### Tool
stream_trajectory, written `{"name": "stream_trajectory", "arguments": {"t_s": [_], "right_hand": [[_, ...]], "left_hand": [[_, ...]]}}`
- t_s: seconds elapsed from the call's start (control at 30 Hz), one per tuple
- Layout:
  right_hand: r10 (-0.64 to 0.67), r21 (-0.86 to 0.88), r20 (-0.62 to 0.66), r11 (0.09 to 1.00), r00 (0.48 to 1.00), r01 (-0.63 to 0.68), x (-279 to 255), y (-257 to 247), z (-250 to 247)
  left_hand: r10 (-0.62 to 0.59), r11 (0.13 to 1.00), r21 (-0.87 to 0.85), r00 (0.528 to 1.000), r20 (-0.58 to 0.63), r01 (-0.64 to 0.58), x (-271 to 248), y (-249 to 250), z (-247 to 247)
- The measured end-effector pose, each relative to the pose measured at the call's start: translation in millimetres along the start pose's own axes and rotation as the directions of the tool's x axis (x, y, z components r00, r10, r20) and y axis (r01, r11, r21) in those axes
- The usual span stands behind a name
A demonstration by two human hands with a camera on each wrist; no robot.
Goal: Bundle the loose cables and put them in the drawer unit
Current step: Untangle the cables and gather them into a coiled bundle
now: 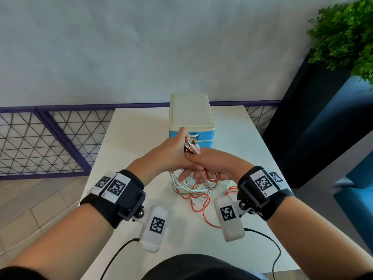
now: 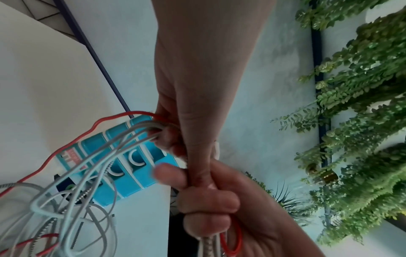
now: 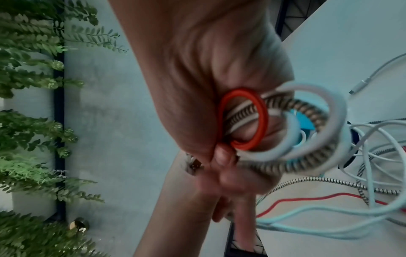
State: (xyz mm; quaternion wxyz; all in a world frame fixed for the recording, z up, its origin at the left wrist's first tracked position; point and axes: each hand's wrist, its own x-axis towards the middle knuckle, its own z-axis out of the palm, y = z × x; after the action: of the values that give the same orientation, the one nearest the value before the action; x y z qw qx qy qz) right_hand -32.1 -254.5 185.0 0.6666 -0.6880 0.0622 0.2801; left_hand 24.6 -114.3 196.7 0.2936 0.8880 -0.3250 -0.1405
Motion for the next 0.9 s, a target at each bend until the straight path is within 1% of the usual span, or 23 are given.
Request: {"name": "stream_trajectory", "arguments": {"t_s": [0.1,0.17,0.2,0.23,0.27,0.3,0.33,0.4,0.43,0.47,0.57,0.67,0.7,0.77,0.83,0.9], "right_hand": [[-0.019,0.022,-0.012,1.000,1.000,0.019,1,-5,-3],[-0.023,0.066,0.011,0.998,1.000,0.022,1,-10,-3],[-0.022,0.089,0.021,0.996,1.000,0.020,1,-11,-4],[-0.019,0.108,0.028,0.994,0.999,0.015,1,-11,-6],[-0.012,0.123,0.028,0.992,1.000,0.009,-1,-12,-9],[-0.007,0.137,0.032,0.991,0.999,0.002,-2,-11,-11],[-0.001,0.144,0.040,0.990,0.999,-0.005,-4,-11,-14],[0.026,0.143,0.054,0.989,0.998,-0.033,-6,-8,-15],[0.043,0.150,0.051,0.987,0.998,-0.050,-6,-7,-14],[0.059,0.167,0.045,0.984,0.997,-0.066,-5,-6,-13],[0.081,0.258,0.053,0.962,0.995,-0.092,-5,-3,-9],[0.066,0.326,0.095,0.941,0.993,-0.093,-7,-2,-9],[0.054,0.328,0.112,0.941,0.992,-0.088,-8,-2,-9],[0.023,0.331,0.126,0.941,0.992,-0.063,-9,-3,-9],[0.002,0.334,0.123,0.942,0.992,-0.044,-8,-4,-11],[0.001,0.290,0.124,0.956,0.992,-0.038,-8,-3,-12]], "left_hand": [[-0.031,0.998,-0.062,0.998,-0.053,0.028,2,-3,3],[-0.058,0.981,-0.188,0.998,-0.032,0.051,3,-8,3],[-0.063,0.955,-0.290,0.998,0.010,0.064,2,-12,1],[-0.056,0.908,-0.413,0.996,0.067,0.079,0,-17,-1],[-0.037,0.838,-0.537,0.992,0.124,0.098,-2,-23,-3],[-0.009,0.773,-0.624,0.986,0.166,0.112,-5,-29,-4],[0.021,0.745,-0.658,0.982,0.185,0.108,-8,-34,-6],[0.050,0.791,-0.608,0.985,0.166,0.063,-10,-39,-5],[0.050,0.821,-0.570,0.991,0.125,0.031,-9,-39,-2],[0.048,0.832,-0.555,0.996,0.073,0.000,-8,-38,1],[0.056,0.806,-0.586,0.996,-0.066,-0.084,-4,-34,8],[0.057,0.810,-0.574,0.989,-0.134,-0.124,-1,-36,9],[0.059,0.816,-0.565,0.990,-0.130,-0.123,-1,-36,9],[0.068,0.841,-0.532,0.994,-0.083,-0.102,0,-35,7],[0.074,0.867,-0.495,0.997,0.006,-0.062,1,-36,4],[0.070,0.893,-0.450,0.991,0.118,-0.009,1,-34,0]]}}
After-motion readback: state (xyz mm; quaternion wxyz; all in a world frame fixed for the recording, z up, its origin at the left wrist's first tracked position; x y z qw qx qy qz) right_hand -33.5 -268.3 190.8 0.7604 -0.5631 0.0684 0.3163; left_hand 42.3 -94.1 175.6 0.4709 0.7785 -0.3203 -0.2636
